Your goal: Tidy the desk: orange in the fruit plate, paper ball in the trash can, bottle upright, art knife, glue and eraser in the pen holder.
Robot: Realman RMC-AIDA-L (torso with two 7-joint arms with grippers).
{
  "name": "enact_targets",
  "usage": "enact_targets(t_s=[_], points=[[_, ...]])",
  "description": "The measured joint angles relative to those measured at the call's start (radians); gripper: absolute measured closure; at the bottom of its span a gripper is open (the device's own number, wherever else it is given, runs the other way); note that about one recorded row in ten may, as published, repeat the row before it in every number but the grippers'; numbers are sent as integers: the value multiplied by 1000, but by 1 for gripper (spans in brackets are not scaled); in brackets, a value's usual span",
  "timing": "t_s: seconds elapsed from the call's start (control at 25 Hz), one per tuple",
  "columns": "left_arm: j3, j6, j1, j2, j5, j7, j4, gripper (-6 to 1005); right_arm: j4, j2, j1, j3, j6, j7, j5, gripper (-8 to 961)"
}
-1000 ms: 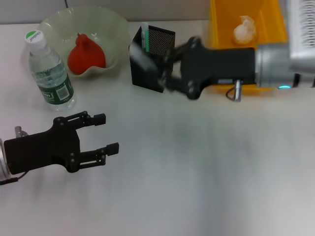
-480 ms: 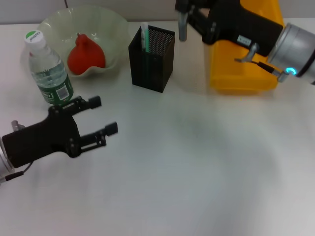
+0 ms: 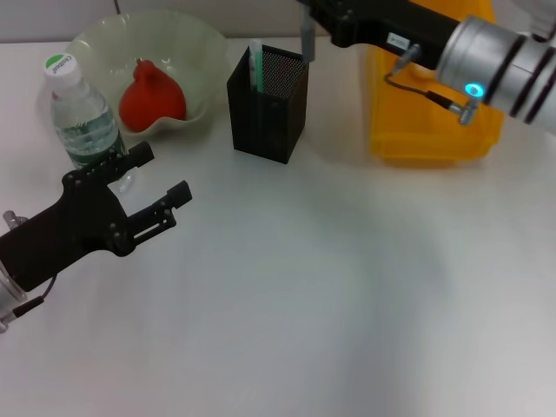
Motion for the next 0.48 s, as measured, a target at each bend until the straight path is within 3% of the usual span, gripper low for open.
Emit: enact_targets(t_s=[0.48], points=[[4, -1, 0, 0, -2, 32, -21, 214, 75, 9, 113, -78, 170, -5, 6, 722]])
